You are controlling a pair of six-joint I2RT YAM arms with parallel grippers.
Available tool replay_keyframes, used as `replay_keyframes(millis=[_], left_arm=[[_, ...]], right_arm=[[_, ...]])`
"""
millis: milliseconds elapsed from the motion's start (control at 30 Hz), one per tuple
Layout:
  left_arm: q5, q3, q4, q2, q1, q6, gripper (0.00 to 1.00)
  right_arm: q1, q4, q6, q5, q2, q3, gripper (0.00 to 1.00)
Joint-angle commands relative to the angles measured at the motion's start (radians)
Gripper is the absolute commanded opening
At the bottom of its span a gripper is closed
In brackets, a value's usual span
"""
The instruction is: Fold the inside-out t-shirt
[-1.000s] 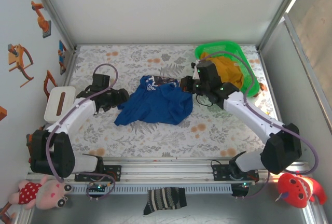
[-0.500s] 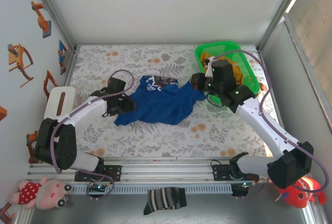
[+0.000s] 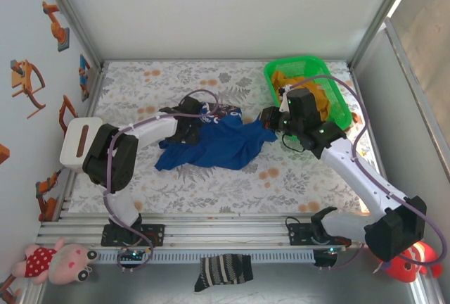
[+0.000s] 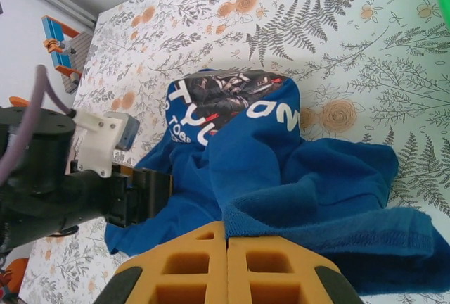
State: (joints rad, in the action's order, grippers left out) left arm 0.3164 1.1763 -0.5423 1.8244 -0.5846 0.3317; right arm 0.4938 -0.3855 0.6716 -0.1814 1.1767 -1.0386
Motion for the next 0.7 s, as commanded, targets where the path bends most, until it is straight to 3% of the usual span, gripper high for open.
replay_keyframes(millis=[0,133,467,667], left_arm=[[0.074,0.034,-0.009,0.031,-0.011,-0.048,0.67],[0.099,0.043,0.005,0.059,-0.012,-0.049,0.61],[0.155,0.053,0.008,0.050,-0.012,-0.045,0.27],[0.198,0.051,0.007,0.017,-0.011,-0.050,0.29]], right_arm=[[-0.004,0.008,0.006,0.016,-0.019,0.014,0.00],[-0.004,0.007,0.006,0.014,-0.024,0.011,0.00],[-0.005,-0.004,0.003,0.017,-0.032,0.006,0.00],[-0.004,-0.004,0.002,0.017,-0.031,0.005,0.00]])
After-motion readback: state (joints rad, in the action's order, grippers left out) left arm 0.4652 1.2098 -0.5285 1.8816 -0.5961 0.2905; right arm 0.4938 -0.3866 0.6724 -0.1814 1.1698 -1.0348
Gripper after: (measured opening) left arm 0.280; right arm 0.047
